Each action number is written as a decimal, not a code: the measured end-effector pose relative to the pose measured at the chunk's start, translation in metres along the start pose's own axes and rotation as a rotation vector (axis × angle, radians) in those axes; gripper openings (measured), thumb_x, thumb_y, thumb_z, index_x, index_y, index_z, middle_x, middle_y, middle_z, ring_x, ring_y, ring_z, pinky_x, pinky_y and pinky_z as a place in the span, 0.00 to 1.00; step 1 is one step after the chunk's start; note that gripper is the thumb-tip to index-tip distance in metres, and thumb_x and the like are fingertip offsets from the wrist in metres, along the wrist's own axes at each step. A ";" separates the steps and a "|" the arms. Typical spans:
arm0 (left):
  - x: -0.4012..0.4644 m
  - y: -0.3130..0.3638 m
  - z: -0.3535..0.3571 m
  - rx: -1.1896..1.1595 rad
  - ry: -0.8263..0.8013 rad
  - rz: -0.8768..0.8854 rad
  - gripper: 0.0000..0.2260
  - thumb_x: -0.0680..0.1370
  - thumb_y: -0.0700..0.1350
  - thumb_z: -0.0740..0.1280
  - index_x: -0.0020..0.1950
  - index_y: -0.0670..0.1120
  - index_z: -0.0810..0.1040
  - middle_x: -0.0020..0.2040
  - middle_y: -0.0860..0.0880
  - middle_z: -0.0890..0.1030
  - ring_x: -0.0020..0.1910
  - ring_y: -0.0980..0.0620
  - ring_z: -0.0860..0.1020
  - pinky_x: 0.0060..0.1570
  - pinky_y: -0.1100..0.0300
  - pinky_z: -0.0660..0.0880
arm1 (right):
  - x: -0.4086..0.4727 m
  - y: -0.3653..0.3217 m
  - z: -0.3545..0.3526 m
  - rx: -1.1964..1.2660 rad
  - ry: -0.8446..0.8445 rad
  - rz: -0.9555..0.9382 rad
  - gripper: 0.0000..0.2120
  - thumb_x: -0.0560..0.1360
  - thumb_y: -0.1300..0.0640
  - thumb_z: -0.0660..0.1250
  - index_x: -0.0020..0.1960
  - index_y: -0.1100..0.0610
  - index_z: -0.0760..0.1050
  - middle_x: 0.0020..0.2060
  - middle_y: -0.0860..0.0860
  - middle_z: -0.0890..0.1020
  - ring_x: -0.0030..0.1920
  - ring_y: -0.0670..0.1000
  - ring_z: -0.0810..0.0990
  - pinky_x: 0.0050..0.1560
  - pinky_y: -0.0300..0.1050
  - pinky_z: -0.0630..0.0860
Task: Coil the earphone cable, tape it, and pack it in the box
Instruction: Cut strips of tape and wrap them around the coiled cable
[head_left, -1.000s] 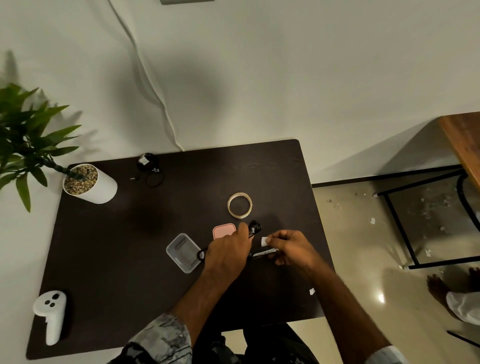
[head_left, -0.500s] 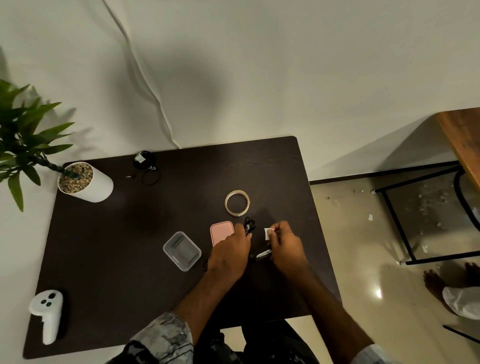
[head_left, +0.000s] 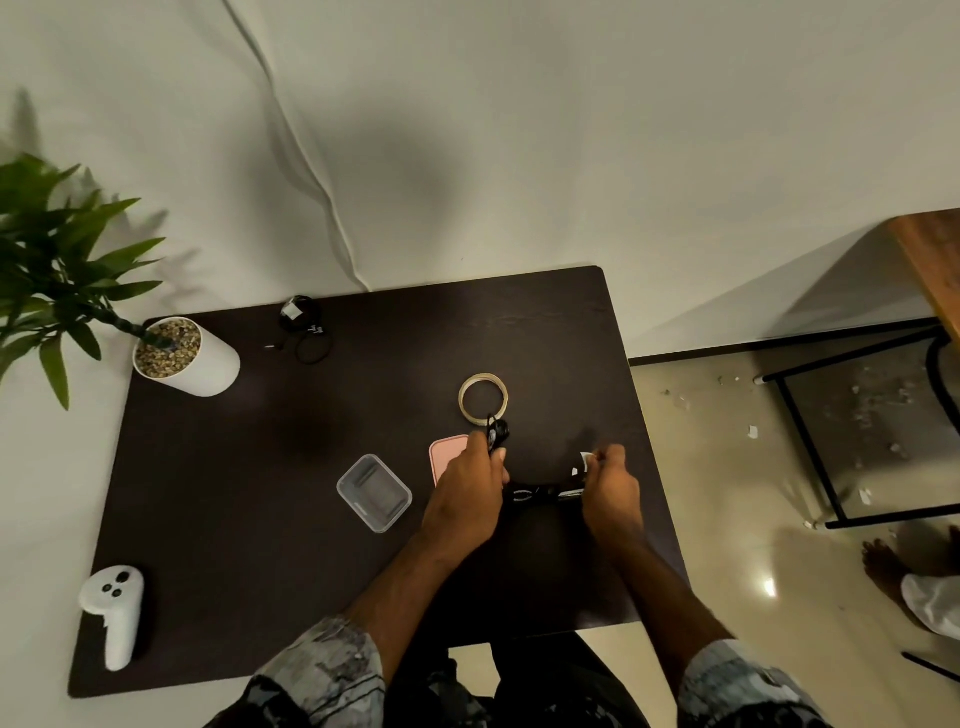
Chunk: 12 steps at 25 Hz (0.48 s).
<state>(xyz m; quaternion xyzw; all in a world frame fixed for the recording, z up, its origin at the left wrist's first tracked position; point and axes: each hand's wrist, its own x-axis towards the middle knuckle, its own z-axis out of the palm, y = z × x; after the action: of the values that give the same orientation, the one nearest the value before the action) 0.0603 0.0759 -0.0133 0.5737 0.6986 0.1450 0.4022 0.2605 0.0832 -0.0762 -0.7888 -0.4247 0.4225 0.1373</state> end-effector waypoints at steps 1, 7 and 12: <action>0.000 0.000 0.001 -0.031 -0.026 -0.020 0.09 0.87 0.51 0.54 0.56 0.49 0.72 0.45 0.52 0.81 0.44 0.54 0.81 0.49 0.47 0.81 | 0.002 -0.001 0.000 -0.013 -0.013 0.001 0.09 0.88 0.52 0.55 0.64 0.55 0.67 0.52 0.56 0.81 0.50 0.54 0.82 0.53 0.55 0.83; 0.002 0.002 -0.003 -0.148 -0.065 -0.172 0.09 0.86 0.54 0.56 0.57 0.52 0.72 0.45 0.48 0.79 0.43 0.49 0.80 0.49 0.43 0.81 | 0.007 0.005 -0.005 -0.117 -0.015 0.047 0.09 0.87 0.52 0.56 0.66 0.53 0.67 0.52 0.56 0.82 0.51 0.55 0.82 0.53 0.56 0.82; 0.006 -0.003 -0.008 -0.339 -0.110 -0.221 0.10 0.84 0.55 0.58 0.51 0.50 0.71 0.41 0.46 0.75 0.36 0.49 0.76 0.41 0.43 0.80 | 0.006 -0.001 -0.012 -0.119 0.154 -0.059 0.08 0.86 0.53 0.62 0.62 0.54 0.75 0.57 0.55 0.78 0.52 0.52 0.78 0.52 0.49 0.78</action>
<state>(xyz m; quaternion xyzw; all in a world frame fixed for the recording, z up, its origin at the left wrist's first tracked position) 0.0529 0.0823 -0.0124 0.4247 0.7001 0.1839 0.5438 0.2710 0.0897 -0.0718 -0.8129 -0.4603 0.3305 0.1347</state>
